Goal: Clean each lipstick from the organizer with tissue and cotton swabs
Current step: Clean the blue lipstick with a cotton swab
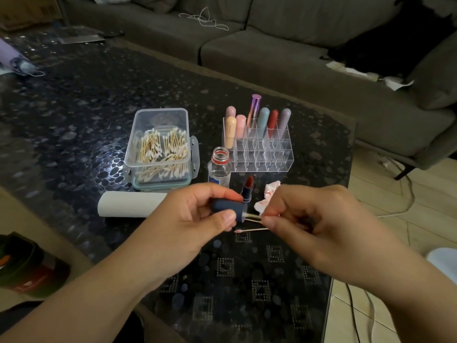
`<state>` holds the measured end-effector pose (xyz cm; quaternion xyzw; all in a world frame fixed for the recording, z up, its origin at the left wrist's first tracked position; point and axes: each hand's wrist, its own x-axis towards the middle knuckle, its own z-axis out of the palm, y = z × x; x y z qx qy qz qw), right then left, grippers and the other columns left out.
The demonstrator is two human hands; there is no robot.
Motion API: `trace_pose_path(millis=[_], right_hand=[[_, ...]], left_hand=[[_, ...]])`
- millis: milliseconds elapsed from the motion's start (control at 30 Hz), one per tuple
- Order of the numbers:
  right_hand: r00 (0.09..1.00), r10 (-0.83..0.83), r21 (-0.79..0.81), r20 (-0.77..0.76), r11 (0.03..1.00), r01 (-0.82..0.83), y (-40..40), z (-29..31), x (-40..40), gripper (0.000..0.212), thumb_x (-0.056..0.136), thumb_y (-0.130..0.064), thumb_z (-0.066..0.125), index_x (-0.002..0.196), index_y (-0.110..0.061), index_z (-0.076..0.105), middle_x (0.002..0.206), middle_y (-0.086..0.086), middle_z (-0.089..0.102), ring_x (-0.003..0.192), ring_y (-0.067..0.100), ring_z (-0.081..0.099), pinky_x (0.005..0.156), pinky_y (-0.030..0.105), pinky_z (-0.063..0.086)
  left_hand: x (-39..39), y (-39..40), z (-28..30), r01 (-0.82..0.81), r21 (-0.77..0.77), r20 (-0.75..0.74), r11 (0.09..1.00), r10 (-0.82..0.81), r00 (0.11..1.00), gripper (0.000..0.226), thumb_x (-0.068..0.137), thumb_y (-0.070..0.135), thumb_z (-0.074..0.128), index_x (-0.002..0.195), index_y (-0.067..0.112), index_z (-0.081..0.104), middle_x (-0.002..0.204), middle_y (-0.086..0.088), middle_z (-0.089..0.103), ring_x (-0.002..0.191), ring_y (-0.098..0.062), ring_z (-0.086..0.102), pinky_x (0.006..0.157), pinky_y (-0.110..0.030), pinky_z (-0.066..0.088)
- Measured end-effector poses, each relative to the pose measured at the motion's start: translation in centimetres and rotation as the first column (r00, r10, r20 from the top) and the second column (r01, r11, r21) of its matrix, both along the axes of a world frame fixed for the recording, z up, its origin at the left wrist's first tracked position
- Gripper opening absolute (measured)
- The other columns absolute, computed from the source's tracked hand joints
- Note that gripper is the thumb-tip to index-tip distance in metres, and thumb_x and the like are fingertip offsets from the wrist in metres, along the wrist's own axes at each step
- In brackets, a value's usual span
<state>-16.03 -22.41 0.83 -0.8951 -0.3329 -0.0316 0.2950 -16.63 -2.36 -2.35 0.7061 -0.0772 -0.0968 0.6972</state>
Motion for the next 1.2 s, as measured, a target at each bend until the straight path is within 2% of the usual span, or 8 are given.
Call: trace_pose_path(millis=[133,233,367,767,900,1033,1100,1200], right_hand=[[0.995,-0.085,-0.028,0.057,0.996,0.087,0.0,-0.2,0.2,0.010,0.084,-0.030,0.060,0.076,-0.025,0.060,0.051,-0.010,0.045,0.050,0.005,0.045,0.048,0.007,0.031],[1.000,-0.013,-0.018,-0.010,1.000,0.013,0.0,0.0,0.1,0.010,0.085,-0.028,0.061,0.075,-0.026,0.060,0.053,-0.006,0.048,0.049,0.007,0.044,0.047,0.007,0.030],[0.995,-0.093,-0.028,0.029,0.995,0.094,-0.1,-0.2,0.3,0.009,0.084,-0.032,0.060,0.076,-0.029,0.059,0.052,-0.008,0.048,0.050,0.006,0.046,0.048,0.008,0.032],[0.997,-0.030,0.022,-0.067,0.999,0.031,0.3,-0.2,-0.1,0.012,0.085,-0.027,0.063,0.073,-0.026,0.059,0.052,-0.008,0.049,0.046,0.006,0.043,0.046,0.008,0.029],[0.988,-0.135,0.024,-0.071,0.990,0.137,0.1,-0.8,0.5,0.017,0.089,-0.025,0.063,0.074,-0.030,0.056,0.052,-0.010,0.048,0.046,0.004,0.042,0.047,0.008,0.031],[0.925,-0.223,-0.007,-0.306,0.973,0.232,-0.4,-1.7,1.3,0.014,0.092,-0.025,0.057,0.078,-0.026,0.056,0.054,-0.004,0.060,0.044,0.004,0.045,0.046,0.013,0.036],[0.870,-0.306,-0.056,-0.386,0.949,0.309,-0.9,-2.4,1.7,0.013,0.093,-0.025,0.056,0.080,-0.027,0.058,0.060,-0.009,0.067,0.049,0.002,0.054,0.051,0.015,0.044],[0.822,-0.407,-0.119,-0.397,0.911,0.394,-1.6,-3.8,2.3,0.011,0.089,-0.028,0.062,0.079,-0.031,0.062,0.074,-0.009,0.067,0.068,0.002,0.060,0.062,0.014,0.048]], left_hand=[[0.2,0.3,0.1,-0.017,-0.087,-0.017,0.996,0.015,1.000,0.027,0.068,0.016,0.063,0.094,0.017,0.069,0.079,0.001,0.073,0.073,-0.007,0.067,0.068,-0.013,0.050],[0.1,0.3,0.1,-0.013,-0.077,-0.012,0.997,0.012,1.000,0.021,0.073,0.008,0.063,0.091,0.018,0.070,0.079,0.002,0.073,0.073,-0.006,0.067,0.068,-0.013,0.050],[0.2,0.4,-0.1,-0.003,-0.061,-0.018,0.998,0.002,1.000,0.024,0.079,0.000,0.060,0.091,0.019,0.070,0.080,0.002,0.073,0.073,-0.006,0.067,0.068,-0.013,0.049],[0.3,0.4,-0.3,-0.024,-0.045,-0.037,0.999,0.023,0.999,0.024,0.082,-0.004,0.059,0.093,0.016,0.069,0.078,0.001,0.073,0.071,-0.007,0.066,0.068,-0.014,0.050],[0.6,0.5,-0.9,-0.024,-0.017,-0.038,1.000,0.023,0.999,0.020,0.083,0.003,0.066,0.089,0.020,0.072,0.085,-0.003,0.073,0.077,-0.012,0.068,0.075,-0.019,0.053],[1.3,0.8,-1.5,-0.108,0.193,0.067,0.975,0.097,0.993,0.025,0.080,0.004,0.068,0.086,0.029,0.071,0.085,0.007,0.073,0.078,-0.004,0.064,0.074,-0.015,0.050],[1.9,1.1,-2.1,-0.188,0.436,0.215,0.880,0.101,0.971,0.026,0.078,0.015,0.073,0.084,0.040,0.069,0.086,0.013,0.069,0.082,0.003,0.061,0.076,-0.012,0.045],[2.4,0.8,-2.8,-0.243,0.611,0.308,0.753,0.056,0.950,0.028,0.078,0.022,0.074,0.089,0.046,0.064,0.092,0.014,0.059,0.089,-0.001,0.055,0.080,-0.015,0.039]])
